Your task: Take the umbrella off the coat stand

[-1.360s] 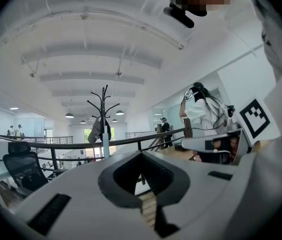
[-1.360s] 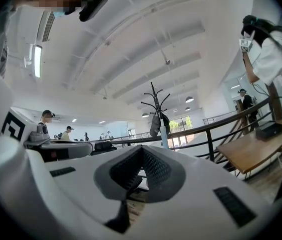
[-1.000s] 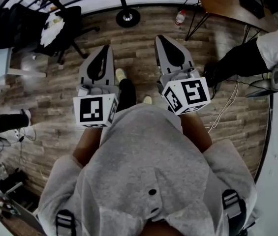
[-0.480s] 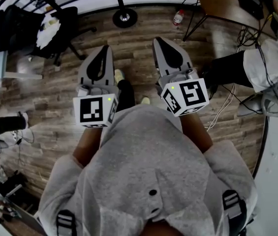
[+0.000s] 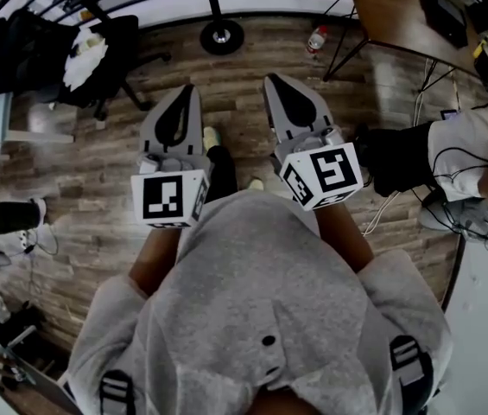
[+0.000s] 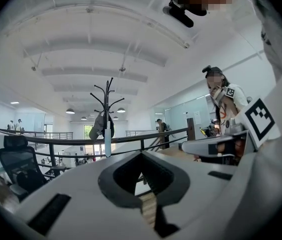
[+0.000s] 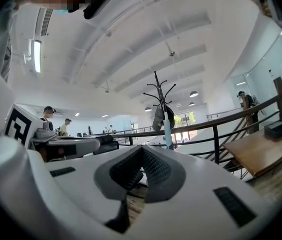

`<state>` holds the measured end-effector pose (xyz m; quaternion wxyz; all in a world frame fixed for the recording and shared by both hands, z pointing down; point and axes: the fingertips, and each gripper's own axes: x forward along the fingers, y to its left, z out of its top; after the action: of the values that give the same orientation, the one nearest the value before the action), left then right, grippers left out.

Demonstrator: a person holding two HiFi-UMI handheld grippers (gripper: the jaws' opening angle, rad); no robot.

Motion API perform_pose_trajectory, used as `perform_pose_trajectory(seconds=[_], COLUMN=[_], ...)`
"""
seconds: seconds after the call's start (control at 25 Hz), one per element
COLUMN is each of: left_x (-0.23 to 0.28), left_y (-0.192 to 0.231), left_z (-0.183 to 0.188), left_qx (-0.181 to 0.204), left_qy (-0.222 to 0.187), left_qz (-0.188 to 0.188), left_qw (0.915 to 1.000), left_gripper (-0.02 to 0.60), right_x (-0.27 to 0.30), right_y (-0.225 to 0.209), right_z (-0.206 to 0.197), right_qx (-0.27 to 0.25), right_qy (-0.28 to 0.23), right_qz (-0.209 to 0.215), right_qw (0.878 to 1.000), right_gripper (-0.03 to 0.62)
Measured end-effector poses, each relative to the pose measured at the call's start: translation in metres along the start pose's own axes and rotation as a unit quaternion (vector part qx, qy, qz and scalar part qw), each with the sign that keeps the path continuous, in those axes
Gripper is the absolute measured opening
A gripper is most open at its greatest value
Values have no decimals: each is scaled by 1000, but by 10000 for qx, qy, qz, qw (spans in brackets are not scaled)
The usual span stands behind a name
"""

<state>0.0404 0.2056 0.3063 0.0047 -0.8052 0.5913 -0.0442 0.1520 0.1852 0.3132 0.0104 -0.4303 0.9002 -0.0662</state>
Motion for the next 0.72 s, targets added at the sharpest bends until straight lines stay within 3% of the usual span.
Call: perform_pose_trajectory(seconds=[0.72], left_x=[99], left_y=[67], left_z=[-8], left_qx=[-78], left_qy=[150], left_qz=[-78], left_qw=[9998], left_gripper=[11], right_x=[109], right_y=[-48], right_z=[-3], right_qx=[-40], right_qy=[287], right_qz=[-120], right_qw=[9995], right_gripper=[9])
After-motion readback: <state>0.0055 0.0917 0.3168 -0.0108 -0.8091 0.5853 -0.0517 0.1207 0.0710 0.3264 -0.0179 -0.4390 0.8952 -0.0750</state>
